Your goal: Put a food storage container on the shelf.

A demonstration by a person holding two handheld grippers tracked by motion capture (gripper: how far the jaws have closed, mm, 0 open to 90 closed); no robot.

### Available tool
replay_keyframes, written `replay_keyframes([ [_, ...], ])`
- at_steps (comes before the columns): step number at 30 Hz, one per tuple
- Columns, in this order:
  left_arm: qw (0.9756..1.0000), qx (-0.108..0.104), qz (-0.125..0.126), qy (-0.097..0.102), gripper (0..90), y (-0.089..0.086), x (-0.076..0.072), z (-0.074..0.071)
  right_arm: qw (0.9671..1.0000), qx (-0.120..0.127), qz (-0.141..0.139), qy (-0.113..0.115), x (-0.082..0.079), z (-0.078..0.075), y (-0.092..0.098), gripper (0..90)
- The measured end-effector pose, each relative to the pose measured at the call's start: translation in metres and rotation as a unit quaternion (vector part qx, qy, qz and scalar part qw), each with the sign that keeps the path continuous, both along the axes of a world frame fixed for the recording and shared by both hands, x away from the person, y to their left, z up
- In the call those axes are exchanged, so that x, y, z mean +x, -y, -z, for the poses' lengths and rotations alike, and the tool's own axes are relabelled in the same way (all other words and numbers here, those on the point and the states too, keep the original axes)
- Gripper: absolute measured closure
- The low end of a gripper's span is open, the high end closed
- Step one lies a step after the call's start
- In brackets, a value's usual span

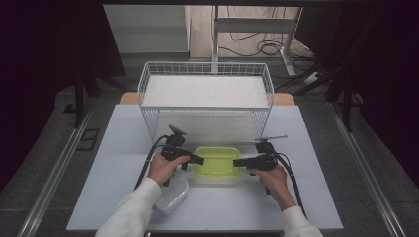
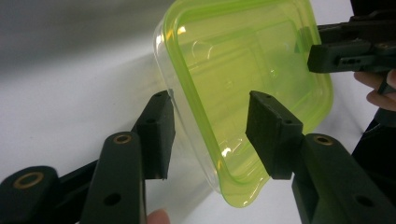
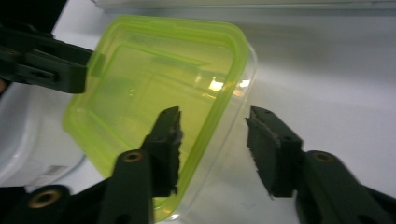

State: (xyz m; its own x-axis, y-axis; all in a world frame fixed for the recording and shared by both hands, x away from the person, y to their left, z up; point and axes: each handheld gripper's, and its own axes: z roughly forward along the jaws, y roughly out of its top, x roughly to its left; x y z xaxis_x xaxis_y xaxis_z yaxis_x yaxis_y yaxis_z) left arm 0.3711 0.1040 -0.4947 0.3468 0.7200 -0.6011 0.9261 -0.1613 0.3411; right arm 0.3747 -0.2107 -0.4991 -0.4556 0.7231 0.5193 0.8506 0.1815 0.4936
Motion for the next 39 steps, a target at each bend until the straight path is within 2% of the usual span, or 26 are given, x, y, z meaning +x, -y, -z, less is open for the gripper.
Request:
replay_keyframes([
  [2, 1.0, -0.005, 0.002, -0.005, 54.2, 0.001, 0.0, 0.002, 0.9999, 0.01, -0.004, -0.005, 0.001, 0.0, 0.001, 64.5],
  [11, 0.9999, -0.009, -0.002, -0.012, 62.8, 0.0, -0.002, -0.001, 0.9992, 0.029, 0.004, -0.025, 0.0, -0.001, 0.004, 71.6],
  [12, 1.0, -0.005, -0.002, -0.006, 65.5, 0.001, -0.003, -0.002, 0.9993, 0.032, 0.005, -0.017, -0.001, -0.003, 0.004, 74.5],
  [16, 1.0, -0.007, -0.003, 0.006, 69.6, 0.001, -0.007, -0.006, 0.9991, 0.037, 0.013, -0.013, -0.003, -0.007, 0.007, 77.9],
  [23, 0.9998, -0.005, 0.005, 0.017, 74.8, -0.001, -0.008, -0.007, 0.9992, 0.036, 0.015, 0.0, -0.005, -0.011, 0.008, 78.8],
  [27, 0.9995, -0.022, 0.001, 0.023, 75.8, -0.001, -0.009, -0.008, 0.9992, 0.037, 0.016, 0.005, -0.005, -0.013, 0.011, 78.8],
  [33, 0.9991, -0.032, 0.004, 0.03, 76.2, -0.004, -0.01, -0.008, 0.9991, 0.037, 0.013, 0.014, -0.007, -0.017, 0.011, 78.8],
  [39, 0.9978, -0.046, 0.006, 0.047, 76.4, -0.007, -0.013, -0.014, 0.9989, 0.039, 0.011, 0.026, -0.009, -0.025, 0.011, 78.8],
])
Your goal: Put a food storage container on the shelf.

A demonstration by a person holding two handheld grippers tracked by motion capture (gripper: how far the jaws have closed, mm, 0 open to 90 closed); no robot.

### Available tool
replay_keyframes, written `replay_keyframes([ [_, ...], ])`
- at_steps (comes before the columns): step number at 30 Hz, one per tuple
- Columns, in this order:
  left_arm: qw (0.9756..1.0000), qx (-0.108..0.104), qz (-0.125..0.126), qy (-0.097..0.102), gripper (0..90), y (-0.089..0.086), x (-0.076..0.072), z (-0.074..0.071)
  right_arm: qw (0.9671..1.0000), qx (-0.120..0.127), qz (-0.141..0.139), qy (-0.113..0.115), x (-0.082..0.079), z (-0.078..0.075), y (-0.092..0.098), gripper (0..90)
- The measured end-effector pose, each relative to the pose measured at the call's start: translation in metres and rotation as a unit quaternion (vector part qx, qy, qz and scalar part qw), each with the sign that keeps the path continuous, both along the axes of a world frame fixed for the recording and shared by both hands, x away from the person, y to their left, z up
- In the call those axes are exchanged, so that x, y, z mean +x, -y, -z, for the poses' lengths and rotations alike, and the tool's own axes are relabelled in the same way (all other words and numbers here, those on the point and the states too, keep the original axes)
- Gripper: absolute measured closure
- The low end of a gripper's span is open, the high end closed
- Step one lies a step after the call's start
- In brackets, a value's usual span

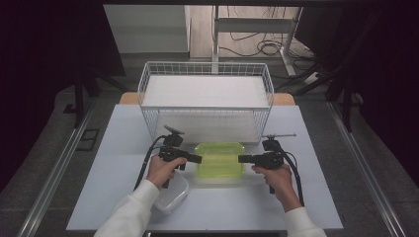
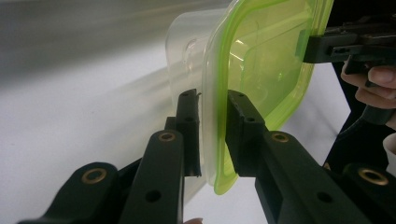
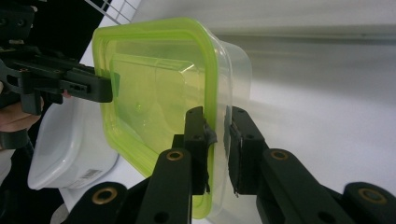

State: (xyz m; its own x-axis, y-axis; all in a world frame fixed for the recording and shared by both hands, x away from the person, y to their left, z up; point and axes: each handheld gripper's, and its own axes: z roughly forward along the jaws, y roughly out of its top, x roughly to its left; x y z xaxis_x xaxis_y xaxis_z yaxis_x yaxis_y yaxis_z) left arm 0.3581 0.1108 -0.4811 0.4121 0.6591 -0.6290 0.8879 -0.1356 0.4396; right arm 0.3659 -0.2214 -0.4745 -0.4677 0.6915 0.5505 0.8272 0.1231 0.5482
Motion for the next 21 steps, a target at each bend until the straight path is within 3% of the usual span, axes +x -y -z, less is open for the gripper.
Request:
replay_keyframes([
  [5, 0.9996, -0.023, 0.0, 0.017, 76.3, -0.005, -0.004, -0.007, 0.9999, 0.009, -0.004, 0.013, -0.003, -0.008, 0.001, 78.8],
  [17, 0.9987, -0.029, 0.005, 0.041, 77.2, -0.015, -0.013, -0.02, 0.9985, 0.01, -0.019, 0.051, -0.012, -0.027, -0.005, 78.5],
  [21, 0.998, -0.031, 0.008, 0.054, 77.3, -0.021, -0.018, -0.032, 0.9976, 0.017, -0.024, 0.063, -0.018, -0.037, -0.008, 78.3],
])
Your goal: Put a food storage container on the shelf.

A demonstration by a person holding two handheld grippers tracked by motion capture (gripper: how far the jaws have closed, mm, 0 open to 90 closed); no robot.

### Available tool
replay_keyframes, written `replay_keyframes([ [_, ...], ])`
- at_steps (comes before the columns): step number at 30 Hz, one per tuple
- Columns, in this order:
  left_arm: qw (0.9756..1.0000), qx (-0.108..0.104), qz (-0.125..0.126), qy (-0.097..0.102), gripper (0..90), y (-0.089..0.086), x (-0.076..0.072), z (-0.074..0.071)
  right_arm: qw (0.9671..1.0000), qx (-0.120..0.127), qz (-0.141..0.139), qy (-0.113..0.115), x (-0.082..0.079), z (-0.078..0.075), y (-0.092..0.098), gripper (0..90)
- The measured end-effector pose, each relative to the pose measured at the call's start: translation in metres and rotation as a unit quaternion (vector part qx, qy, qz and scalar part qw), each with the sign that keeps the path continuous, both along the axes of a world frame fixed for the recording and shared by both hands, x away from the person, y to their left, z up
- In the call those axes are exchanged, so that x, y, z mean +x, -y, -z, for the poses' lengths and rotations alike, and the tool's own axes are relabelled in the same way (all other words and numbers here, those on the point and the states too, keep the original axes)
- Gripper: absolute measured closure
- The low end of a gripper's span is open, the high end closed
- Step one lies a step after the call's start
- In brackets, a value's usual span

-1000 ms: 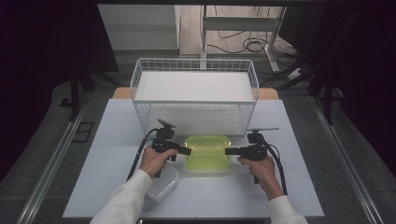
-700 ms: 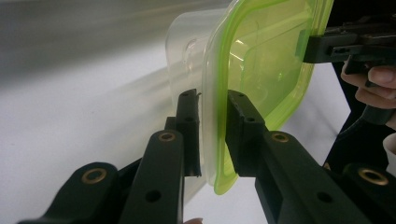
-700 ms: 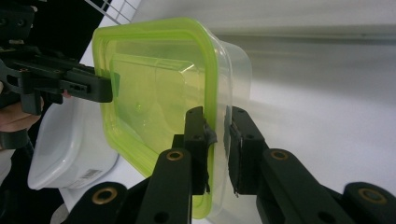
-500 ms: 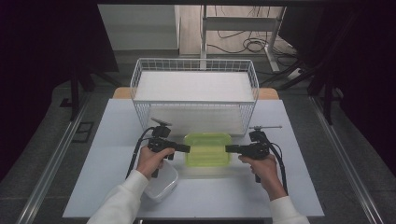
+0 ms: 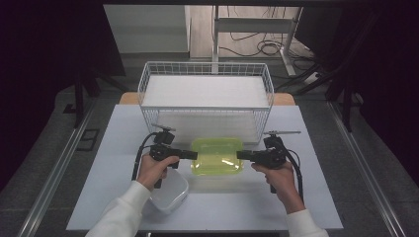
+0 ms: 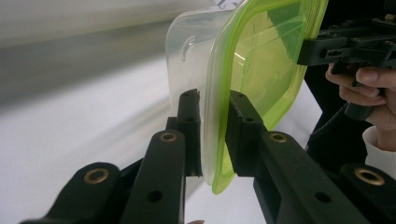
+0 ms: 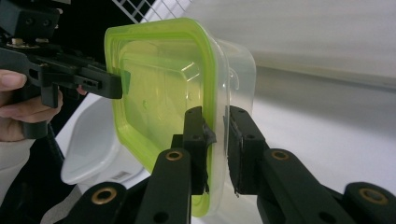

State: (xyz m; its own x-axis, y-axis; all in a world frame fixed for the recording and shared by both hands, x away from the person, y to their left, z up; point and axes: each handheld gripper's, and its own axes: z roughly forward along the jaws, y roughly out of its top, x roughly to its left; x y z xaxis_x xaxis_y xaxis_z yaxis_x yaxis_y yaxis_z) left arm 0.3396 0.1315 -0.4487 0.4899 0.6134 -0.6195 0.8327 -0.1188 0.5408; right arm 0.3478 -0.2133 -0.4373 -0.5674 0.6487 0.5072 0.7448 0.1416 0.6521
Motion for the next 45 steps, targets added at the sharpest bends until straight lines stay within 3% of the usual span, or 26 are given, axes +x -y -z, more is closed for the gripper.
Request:
replay_keyframes([
  [5, 0.9999, -0.002, -0.006, 0.013, 77.4, -0.006, -0.006, -0.012, 0.9999, 0.01, -0.008, 0.011, -0.004, -0.011, -0.005, 78.1],
  [9, 0.9993, -0.005, -0.009, 0.036, 77.4, -0.012, -0.01, -0.026, 0.9994, 0.016, -0.016, 0.026, -0.005, -0.022, -0.009, 77.9],
  [18, 0.9974, -0.005, -0.02, 0.069, 77.4, -0.018, -0.014, -0.051, 0.9979, 0.014, -0.029, 0.056, -0.005, -0.043, -0.016, 77.6],
  [30, 0.9941, 0.003, -0.02, 0.106, 77.0, -0.025, -0.011, -0.084, 0.9964, 0.026, -0.036, 0.072, 0.001, -0.064, -0.021, 77.6],
  [38, 0.9923, -0.004, -0.024, 0.121, 76.9, -0.032, 0.004, -0.106, 0.995, 0.035, -0.039, 0.085, 0.019, -0.087, -0.027, 77.6],
  [45, 0.9916, -0.005, -0.024, 0.127, 76.9, -0.037, 0.033, -0.124, 0.9939, 0.042, -0.038, 0.094, 0.049, -0.11, -0.031, 77.6],
])
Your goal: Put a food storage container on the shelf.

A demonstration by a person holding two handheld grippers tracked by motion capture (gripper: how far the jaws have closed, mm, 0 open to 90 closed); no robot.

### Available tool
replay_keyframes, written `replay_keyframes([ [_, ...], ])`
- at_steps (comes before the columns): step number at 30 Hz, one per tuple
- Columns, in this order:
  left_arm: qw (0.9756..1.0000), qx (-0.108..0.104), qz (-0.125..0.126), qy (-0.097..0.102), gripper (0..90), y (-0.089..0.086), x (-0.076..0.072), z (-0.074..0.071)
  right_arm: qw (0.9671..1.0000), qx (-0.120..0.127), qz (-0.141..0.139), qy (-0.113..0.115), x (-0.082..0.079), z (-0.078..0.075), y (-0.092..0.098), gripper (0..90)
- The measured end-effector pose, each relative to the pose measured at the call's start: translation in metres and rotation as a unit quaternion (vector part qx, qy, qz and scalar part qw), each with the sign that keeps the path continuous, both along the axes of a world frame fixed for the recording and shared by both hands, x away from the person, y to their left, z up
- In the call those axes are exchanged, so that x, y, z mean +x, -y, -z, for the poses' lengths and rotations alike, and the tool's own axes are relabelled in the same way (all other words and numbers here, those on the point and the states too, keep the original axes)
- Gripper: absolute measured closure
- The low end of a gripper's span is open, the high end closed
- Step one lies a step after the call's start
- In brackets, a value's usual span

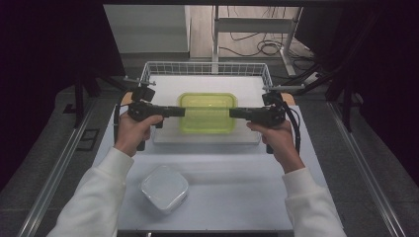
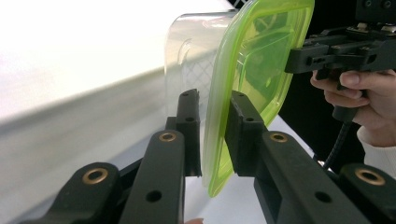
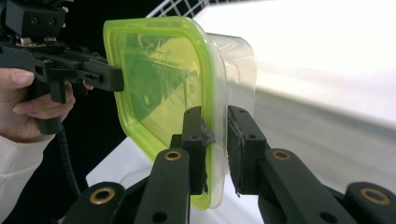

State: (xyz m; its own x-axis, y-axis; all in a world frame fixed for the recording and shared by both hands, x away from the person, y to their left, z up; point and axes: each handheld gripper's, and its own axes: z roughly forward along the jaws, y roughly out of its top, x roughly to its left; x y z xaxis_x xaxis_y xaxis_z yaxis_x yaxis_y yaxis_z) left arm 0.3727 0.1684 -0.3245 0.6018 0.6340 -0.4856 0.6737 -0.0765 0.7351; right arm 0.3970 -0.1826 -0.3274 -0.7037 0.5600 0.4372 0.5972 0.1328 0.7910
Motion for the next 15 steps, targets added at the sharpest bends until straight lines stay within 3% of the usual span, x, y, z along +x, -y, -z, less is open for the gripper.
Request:
replay_keyframes([
  [4, 1.0, -0.004, -0.003, 0.0, 77.0, -0.003, 0.017, -0.006, 0.9999, -0.01, 0.002, 0.003, 0.021, -0.015, -0.005, 77.6],
  [10, 0.9999, -0.008, -0.006, -0.006, 76.8, -0.007, 0.039, -0.015, 0.9999, -0.007, -0.001, -0.008, 0.044, -0.023, -0.008, 77.6],
  [15, 0.999, -0.026, -0.015, -0.034, 77.1, -0.013, 0.063, -0.011, 0.9995, 0.001, 0.002, -0.03, 0.067, -0.023, -0.012, 77.2],
])
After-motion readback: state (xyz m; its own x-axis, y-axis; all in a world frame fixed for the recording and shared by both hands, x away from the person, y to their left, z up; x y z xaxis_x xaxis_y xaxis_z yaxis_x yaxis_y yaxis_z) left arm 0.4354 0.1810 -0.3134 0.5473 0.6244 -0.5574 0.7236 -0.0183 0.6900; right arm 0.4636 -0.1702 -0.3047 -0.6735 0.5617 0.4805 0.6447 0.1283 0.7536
